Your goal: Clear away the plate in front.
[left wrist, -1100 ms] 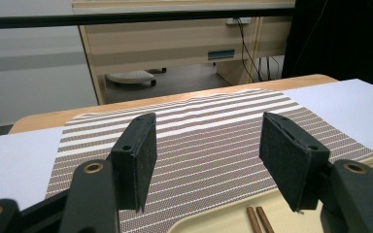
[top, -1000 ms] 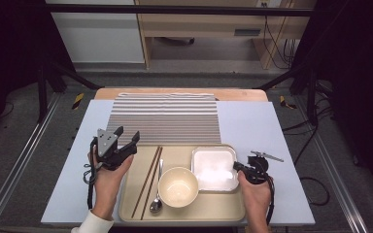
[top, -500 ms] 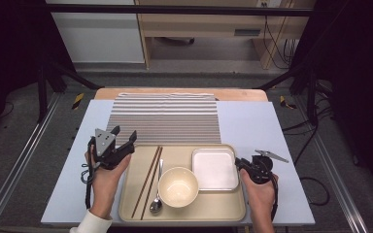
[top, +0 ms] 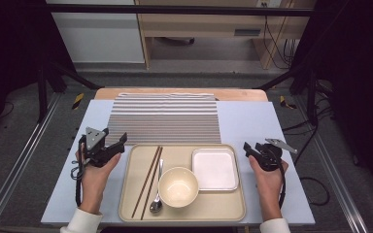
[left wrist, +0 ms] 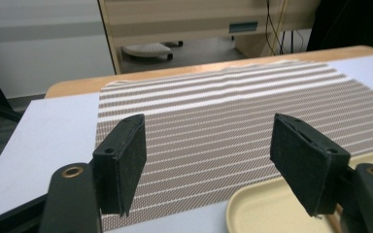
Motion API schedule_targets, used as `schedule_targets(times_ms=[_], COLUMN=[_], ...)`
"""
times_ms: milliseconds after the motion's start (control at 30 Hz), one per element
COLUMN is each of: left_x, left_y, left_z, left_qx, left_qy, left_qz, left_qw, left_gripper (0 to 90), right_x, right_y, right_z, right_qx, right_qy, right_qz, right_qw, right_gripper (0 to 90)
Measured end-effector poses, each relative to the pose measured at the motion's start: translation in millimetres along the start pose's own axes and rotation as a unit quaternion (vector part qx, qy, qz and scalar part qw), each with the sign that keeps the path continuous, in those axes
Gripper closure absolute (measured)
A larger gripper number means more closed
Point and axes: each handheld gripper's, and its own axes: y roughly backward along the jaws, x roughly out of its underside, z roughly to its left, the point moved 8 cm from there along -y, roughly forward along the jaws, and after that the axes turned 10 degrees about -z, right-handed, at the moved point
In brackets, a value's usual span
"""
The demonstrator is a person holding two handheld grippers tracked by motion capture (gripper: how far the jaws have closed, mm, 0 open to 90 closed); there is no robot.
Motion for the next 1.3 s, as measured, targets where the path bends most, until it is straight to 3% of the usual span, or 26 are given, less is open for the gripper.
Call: schedule_targets(times_ms=[233,500,667,733,833,933,1067,1300], left_x=[14.7,22.8,25.9,28.7,31.5,33.3,32.3,28.0], left_y=[-3.2,-2.8,-1.2,-0.8,-1.4,-2.1,-0.4,7.7], left_z=[7.0,12.8,13.8,14.1,13.8,15.6,16.0,14.9], left_qx=[0.005,0.016,0.033,0.039,0.052,0.050,0.052,0.052], left_qy=[-0.008,-0.021,-0.025,-0.026,-0.009,0.010,0.005,-0.006], left_qz=[0.009,0.008,0.001,-0.001,-0.005,-0.002,-0.004,-0.032], left_qw=[0.9999,0.9996,0.9992,0.9989,0.9986,0.9987,0.9986,0.9981], left_gripper=[25.7,19.9,14.4,12.2,9.3,6.9,5.7,2.7], right_x=[-2.2,-7.8,-10.8,-12.4,-15.9,-17.7,-19.2,-17.4], right_y=[-9.8,-9.7,-5.0,-1.9,3.6,10.1,17.8,20.0], right_z=[-9.5,-8.7,-3.2,0.1,7.1,14.1,23.9,36.5], right_qx=[0.017,0.028,0.024,0.020,0.002,-0.006,-0.010,-0.020], right_qy=[0.034,0.103,0.158,0.169,0.171,0.193,0.224,0.243], right_qz=[-0.022,-0.053,-0.068,-0.076,-0.099,-0.118,-0.139,-0.156], right_qw=[0.9990,0.9928,0.9848,0.9825,0.9803,0.9741,0.9646,0.9574], right_gripper=[30.1,24.0,15.7,12.9,11.0,9.3,6.3,5.3])
